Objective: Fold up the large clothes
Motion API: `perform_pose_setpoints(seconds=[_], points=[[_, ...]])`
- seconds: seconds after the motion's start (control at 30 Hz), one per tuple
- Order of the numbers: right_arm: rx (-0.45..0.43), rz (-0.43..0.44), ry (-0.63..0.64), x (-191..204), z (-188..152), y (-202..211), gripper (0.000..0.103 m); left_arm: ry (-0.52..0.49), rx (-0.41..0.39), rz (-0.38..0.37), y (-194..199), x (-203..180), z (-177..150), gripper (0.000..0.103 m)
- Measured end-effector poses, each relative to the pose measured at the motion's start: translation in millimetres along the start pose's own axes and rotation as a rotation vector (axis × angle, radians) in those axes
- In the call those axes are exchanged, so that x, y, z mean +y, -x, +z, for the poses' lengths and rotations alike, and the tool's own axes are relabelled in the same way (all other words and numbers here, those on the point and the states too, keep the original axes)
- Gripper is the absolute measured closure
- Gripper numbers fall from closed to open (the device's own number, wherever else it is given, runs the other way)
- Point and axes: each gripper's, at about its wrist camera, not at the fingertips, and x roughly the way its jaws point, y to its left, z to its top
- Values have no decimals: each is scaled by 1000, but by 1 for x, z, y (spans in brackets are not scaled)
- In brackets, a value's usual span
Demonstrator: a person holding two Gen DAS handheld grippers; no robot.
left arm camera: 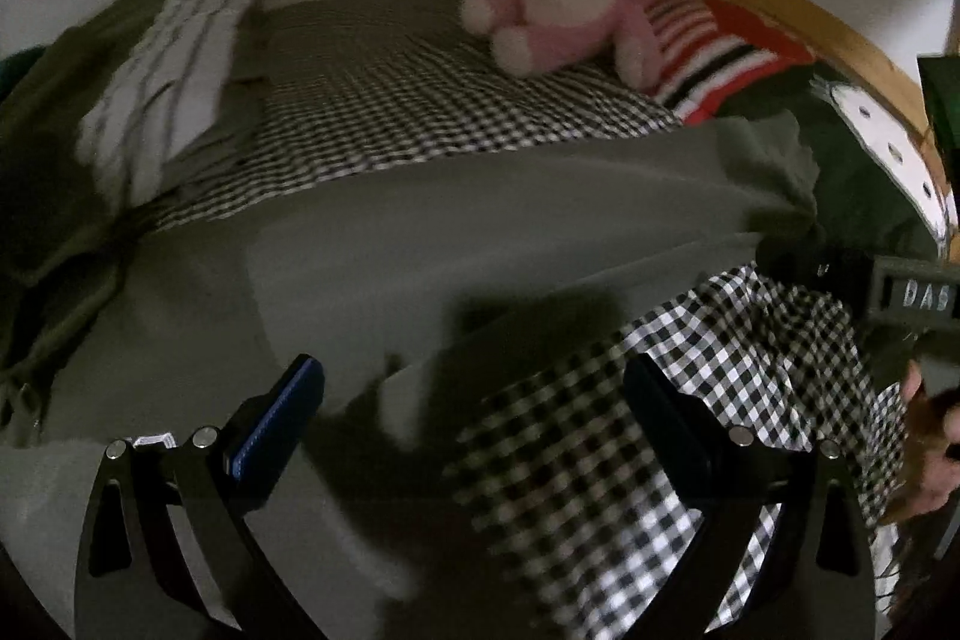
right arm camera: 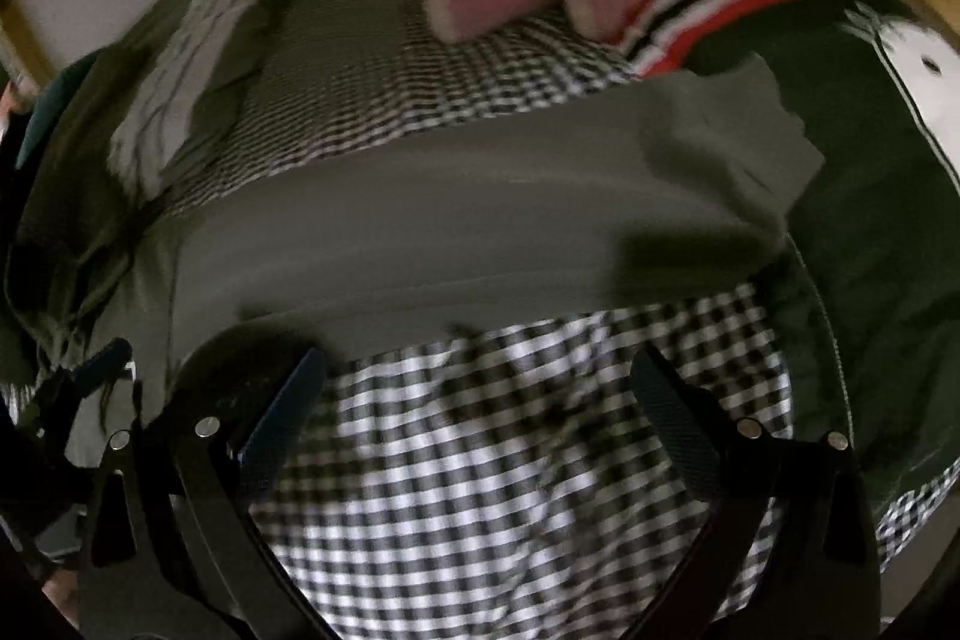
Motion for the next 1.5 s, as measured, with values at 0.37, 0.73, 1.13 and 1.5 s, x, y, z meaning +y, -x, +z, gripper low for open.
perform_pose_setpoints(seconds=[0.37, 0.73, 1.13, 1.5], points=[[43, 57, -206, -63, 9, -32, 3, -69, 60, -62, -61, -30, 16, 5], [-43, 351, -663, -125, 23, -74, 3, -112, 81, -50, -79, -33, -1, 29], [-186, 226, -307, -67, 51, -24, 92, 0, 110, -130, -58, -15, 10, 29], [-287, 187, 133, 64, 33, 14, 92, 221, 2, -178, 31, 78, 39, 29]])
